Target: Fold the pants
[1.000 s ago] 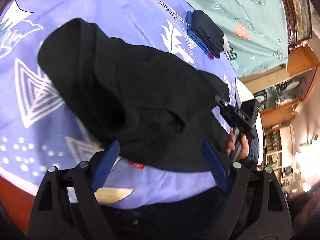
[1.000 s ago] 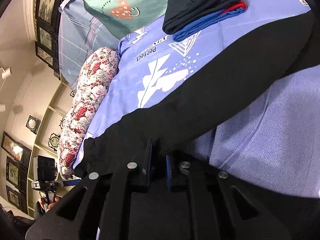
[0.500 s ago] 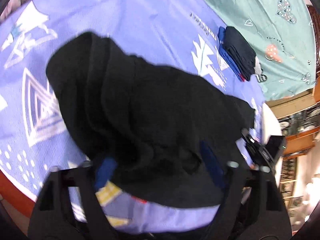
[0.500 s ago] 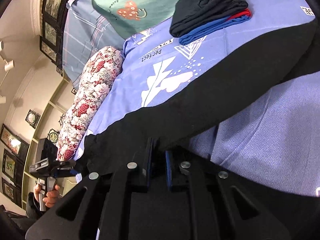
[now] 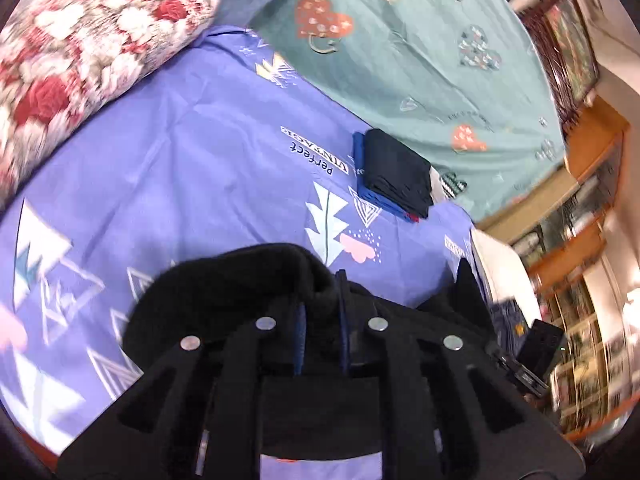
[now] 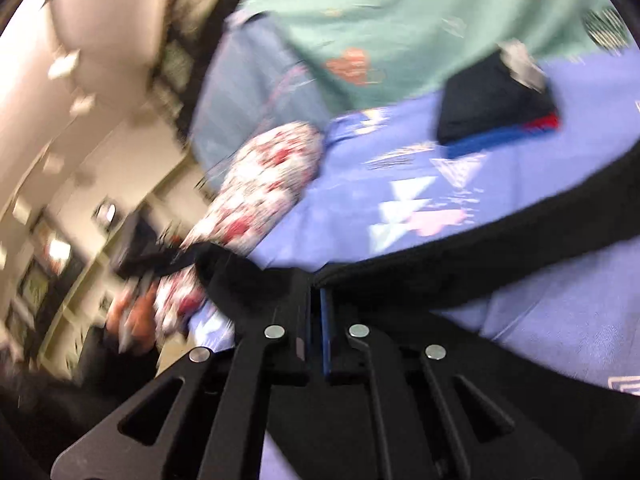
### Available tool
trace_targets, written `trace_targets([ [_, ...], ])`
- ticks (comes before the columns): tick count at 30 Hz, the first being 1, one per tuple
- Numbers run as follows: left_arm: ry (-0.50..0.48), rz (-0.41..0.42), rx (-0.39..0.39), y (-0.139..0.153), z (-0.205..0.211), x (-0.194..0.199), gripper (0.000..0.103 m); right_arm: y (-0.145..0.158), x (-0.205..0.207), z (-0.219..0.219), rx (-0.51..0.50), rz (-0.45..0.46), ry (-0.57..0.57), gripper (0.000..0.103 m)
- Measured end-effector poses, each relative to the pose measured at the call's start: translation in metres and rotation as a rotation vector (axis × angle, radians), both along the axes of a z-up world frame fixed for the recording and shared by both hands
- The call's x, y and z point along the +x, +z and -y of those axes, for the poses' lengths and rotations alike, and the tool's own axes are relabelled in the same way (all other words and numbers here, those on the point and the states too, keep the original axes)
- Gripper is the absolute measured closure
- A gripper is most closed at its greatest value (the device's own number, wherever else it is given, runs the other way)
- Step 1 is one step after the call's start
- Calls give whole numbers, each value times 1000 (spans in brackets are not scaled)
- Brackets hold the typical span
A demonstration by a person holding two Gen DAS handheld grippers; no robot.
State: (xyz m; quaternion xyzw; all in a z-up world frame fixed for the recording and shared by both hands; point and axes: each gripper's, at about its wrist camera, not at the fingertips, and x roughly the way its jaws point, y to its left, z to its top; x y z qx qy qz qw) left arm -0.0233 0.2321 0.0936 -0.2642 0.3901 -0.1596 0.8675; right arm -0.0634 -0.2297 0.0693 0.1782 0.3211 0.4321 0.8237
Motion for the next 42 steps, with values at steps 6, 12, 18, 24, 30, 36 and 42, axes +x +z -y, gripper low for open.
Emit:
trace_targets([
  [6, 4, -225, -91, -108, -52, -4, 89, -67, -45, -44, -181, -175, 161, 99],
  [12, 20, -193, -139, -122, -59, -18, 88, -88, -49, -51, -206, -231, 165, 100],
  [18, 18, -82, -59, -79, -52, -21, 88, -56, -68, -59, -139, -106, 211, 100],
  [24, 32, -203, -97, -114, -62, -29, 67, -68, -56, -28, -215, -188, -7, 73],
  [30, 28, -191, -64, -115, -37, -28, 14, -70, -40, 21, -225, -308, -276, 24],
  [36, 77, -217, 29, -112, -26, -9, 52, -100, -15, -3, -270, -417, -242, 26],
  [42, 93, -192, 34, -102, -34, -10, 92, -80, -27, -14, -279, -274, -153, 103],
])
